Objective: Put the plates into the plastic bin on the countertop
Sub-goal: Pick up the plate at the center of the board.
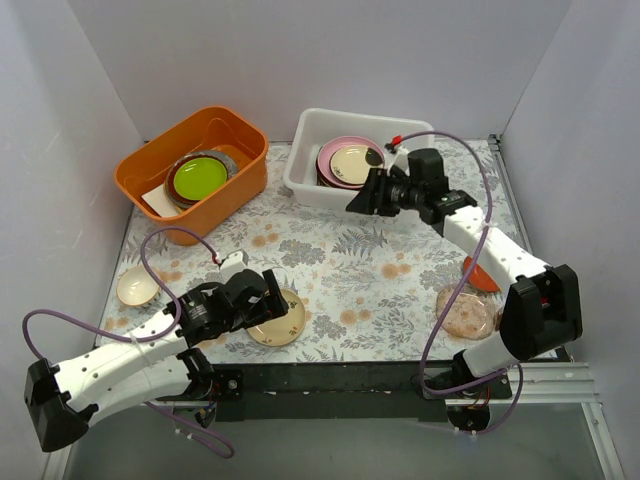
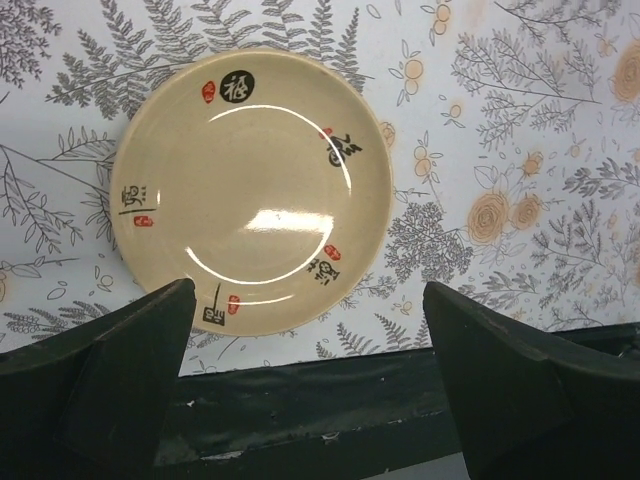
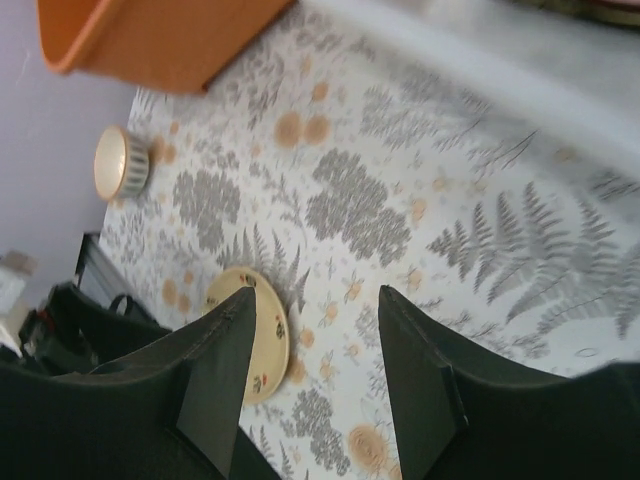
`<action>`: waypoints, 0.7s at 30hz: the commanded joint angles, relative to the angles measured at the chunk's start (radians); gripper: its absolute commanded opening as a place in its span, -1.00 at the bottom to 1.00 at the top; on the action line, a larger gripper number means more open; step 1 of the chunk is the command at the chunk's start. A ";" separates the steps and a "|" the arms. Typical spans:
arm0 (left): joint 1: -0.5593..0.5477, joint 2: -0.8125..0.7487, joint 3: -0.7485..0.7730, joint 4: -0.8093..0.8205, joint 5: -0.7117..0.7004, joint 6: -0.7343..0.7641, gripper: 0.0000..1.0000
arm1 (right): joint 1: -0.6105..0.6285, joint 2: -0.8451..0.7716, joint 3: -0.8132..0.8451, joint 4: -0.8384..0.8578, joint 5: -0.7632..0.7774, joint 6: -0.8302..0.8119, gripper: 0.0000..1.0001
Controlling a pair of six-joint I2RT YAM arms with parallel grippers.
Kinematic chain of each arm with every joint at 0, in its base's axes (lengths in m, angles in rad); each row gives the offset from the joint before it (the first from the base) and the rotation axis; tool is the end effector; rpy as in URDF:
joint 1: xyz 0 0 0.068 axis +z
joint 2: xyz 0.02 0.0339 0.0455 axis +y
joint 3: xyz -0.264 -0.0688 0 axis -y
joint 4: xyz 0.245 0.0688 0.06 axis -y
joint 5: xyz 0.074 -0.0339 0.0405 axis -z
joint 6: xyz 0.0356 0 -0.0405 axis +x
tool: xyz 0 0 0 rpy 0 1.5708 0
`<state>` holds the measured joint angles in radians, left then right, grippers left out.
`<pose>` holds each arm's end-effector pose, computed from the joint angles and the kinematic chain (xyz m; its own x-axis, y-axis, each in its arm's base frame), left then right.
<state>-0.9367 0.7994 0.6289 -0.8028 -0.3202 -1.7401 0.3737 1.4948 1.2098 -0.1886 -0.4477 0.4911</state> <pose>0.0968 -0.1128 0.2312 -0.5678 -0.8071 -0.1617 -0.5940 0.5377 -0.5984 0.3168 0.1408 0.3170 -0.6988 0.1826 -0.6916 -0.4062 0.6945 0.5938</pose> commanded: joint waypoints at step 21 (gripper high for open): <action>0.162 0.020 -0.170 -0.032 0.075 -0.357 0.96 | 0.410 0.260 -0.219 0.253 -0.123 0.116 0.18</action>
<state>-0.7818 0.8116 0.4828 -0.8772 -0.2779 -1.9820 0.7437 1.7142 0.9844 -0.0189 -0.5426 0.5797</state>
